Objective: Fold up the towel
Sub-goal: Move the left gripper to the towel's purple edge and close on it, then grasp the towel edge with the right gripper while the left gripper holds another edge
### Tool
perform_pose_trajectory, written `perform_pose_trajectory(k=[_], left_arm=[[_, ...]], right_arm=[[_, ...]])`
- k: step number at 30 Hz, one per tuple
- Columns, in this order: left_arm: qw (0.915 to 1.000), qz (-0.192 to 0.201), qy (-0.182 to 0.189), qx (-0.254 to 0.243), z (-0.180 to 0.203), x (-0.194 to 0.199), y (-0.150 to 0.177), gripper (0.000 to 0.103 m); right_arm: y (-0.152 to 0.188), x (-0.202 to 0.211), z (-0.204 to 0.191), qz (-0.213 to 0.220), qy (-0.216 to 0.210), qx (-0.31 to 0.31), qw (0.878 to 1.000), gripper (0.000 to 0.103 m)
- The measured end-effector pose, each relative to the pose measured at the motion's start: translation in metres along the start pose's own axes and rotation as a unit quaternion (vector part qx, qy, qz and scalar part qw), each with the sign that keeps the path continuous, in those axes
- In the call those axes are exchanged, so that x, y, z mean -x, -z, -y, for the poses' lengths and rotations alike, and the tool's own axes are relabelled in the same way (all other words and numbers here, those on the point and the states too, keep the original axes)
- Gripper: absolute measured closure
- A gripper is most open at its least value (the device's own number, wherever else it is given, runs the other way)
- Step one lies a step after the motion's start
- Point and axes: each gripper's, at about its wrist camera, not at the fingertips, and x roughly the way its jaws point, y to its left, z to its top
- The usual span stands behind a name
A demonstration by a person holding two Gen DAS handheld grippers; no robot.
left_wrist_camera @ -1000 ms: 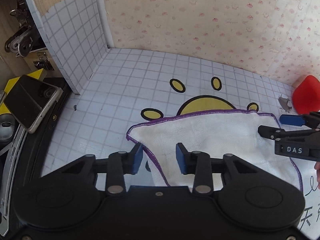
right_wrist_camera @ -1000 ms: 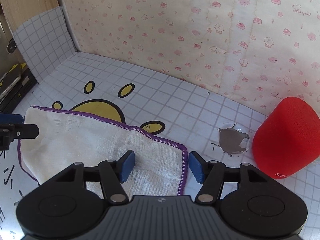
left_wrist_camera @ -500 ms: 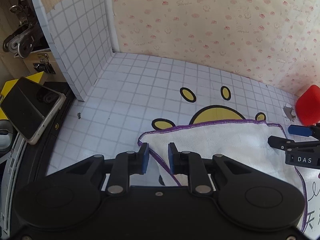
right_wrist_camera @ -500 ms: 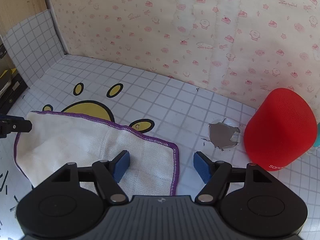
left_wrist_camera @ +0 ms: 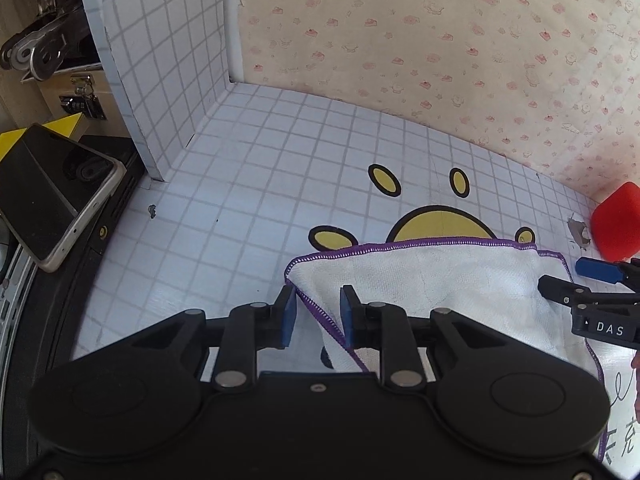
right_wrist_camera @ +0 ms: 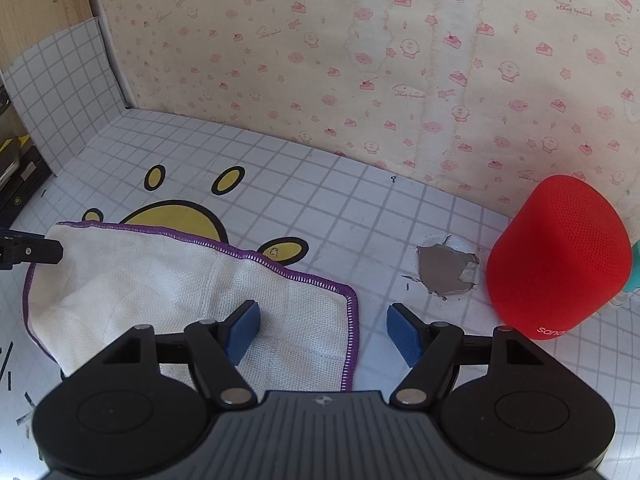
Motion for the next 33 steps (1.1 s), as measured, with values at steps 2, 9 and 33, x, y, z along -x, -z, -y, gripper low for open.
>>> perform_pose_trajectory(k=[2,9,33], left_arm=[[0.9998,0.008,-0.014,-0.011,0.003,0.002,-0.001,0.076],[0.999,0.012,-0.032,-0.029,0.004,0.003,-0.009,0.064],[0.9989,-0.013,0.0,-0.044,0.011,-0.011,-0.009,0.095]], right_arm=[[0.0,0.0,0.0,0.0,-0.001,-0.001,1.0,0.036],[0.0,0.001,0.004,-0.001,-0.009,-0.021,1.0,0.036],[-0.003,0.0,0.0,0.013,-0.015,-0.012,1.0,0.094]])
